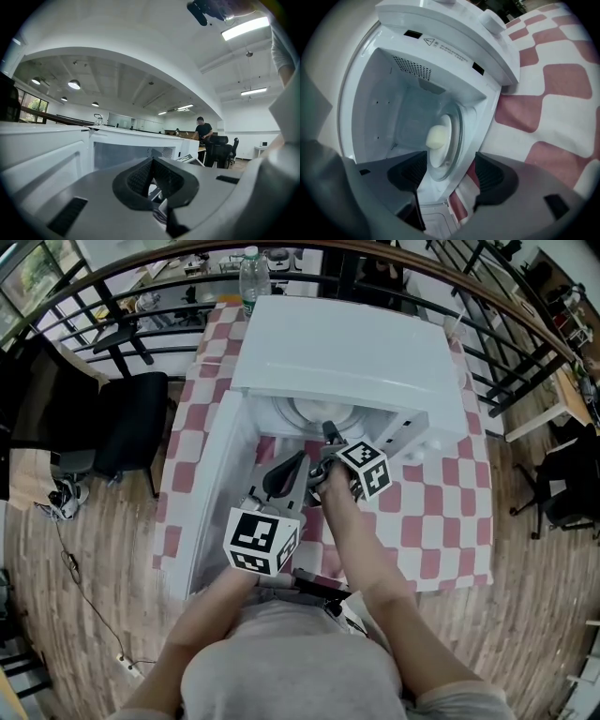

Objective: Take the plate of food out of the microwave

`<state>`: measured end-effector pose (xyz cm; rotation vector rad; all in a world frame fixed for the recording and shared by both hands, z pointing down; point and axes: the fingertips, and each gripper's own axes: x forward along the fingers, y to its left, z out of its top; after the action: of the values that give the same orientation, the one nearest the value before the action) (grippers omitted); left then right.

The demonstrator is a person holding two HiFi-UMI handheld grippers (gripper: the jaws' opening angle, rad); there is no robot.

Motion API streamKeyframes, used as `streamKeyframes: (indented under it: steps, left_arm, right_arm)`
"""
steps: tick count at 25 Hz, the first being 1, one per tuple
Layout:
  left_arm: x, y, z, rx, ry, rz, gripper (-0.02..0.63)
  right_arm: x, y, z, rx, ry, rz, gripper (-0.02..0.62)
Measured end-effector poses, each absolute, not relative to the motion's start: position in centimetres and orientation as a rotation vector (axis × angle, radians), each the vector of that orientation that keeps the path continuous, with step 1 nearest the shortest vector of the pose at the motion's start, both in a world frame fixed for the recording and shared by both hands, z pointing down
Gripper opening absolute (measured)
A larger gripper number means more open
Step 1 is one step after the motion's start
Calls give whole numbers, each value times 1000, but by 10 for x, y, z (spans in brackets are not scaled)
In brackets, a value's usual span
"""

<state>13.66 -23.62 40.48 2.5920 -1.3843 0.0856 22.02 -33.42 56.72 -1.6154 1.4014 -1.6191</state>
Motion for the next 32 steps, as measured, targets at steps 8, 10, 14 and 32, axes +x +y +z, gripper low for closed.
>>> streamKeyframes:
  steps: [8, 10, 14, 32]
  left_arm:
    - [133, -238, 401, 2588, -1374, 41, 2]
    - [132, -238, 401, 2587, -1378, 43, 2]
    - [126, -242, 407, 2564, -1408, 64, 2]
    - [115, -269, 433, 2416, -1453, 117, 2]
  right_arm:
    - [219, -349, 588, -1638, 1220, -1694, 319]
    - [220, -352, 593, -1643, 1188, -1708, 319]
    - [220, -357, 601, -1671, 1128, -1739, 319]
    - [225, -360, 612, -1753, 1060, -1763, 319]
